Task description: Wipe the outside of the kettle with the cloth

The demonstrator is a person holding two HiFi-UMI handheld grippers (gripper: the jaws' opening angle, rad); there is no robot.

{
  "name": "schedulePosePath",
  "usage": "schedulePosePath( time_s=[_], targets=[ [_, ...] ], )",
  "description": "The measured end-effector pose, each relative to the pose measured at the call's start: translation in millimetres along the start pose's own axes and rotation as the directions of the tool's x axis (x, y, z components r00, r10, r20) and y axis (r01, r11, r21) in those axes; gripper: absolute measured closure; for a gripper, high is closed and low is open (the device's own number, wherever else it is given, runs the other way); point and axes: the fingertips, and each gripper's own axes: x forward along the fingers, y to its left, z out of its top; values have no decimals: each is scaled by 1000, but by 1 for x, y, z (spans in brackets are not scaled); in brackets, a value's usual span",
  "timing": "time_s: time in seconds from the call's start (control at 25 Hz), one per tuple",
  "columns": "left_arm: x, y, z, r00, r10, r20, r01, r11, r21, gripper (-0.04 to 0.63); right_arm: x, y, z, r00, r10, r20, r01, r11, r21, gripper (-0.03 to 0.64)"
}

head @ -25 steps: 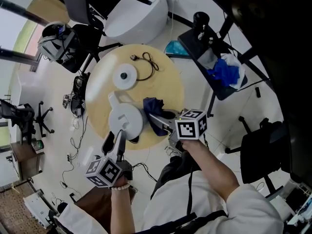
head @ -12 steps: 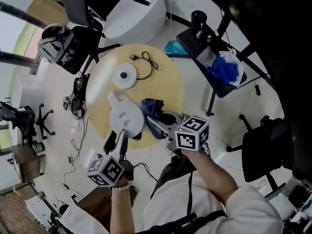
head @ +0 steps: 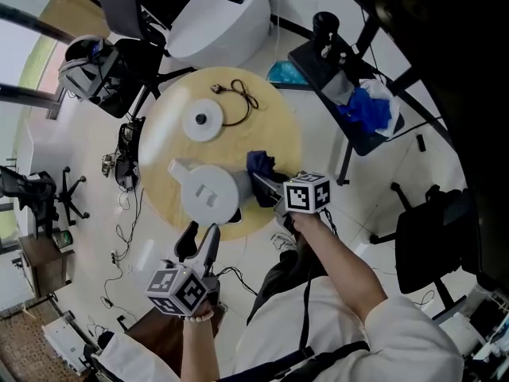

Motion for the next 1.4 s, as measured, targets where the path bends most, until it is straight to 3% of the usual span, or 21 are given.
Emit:
schedulePosePath(
  time_s=[0.2, 0.4, 0.64, 0.8, 0.92, 1.04, 1.16, 1.4],
  targets=[
    [-2, -7, -5, 999, -31, -19, 31, 999, 6, 382, 10, -41, -24, 994, -74, -86, 78, 996, 43, 549],
    [-2, -11, -10, 997, -61, -36, 62, 998, 13, 382, 8, -47, -30, 992, -67, -103, 73, 996, 51, 549],
    [0, -10, -8, 997, -77, -22, 77, 997, 15, 394, -20, 28, -1, 997, 69, -35, -69, 997, -15, 549],
    [2, -13, -9, 994, -105, -36, 106, 994, 31, 396, -52, 92, 22, 977, 212, 20, -210, 975, -69, 551],
    [-1, -4, -1, 996, -94, -10, 94, 995, 19, 372, -65, 122, 31, 963, 268, 31, -263, 957, -122, 551],
    [-3, 11, 16, 993, -96, 68, 101, 993, -64, 346, -70, 132, 33, 958, 287, 14, -282, 948, -149, 551],
    [8, 22, 23, 989, -111, 97, 124, 982, -144, 335, -73, 136, 33, 950, 312, 17, -308, 944, -120, 551],
    [17, 19, 26, 991, -100, 84, 110, 985, -130, 331, -63, 120, 24, 950, 309, 49, -307, 950, -51, 551]
  ],
)
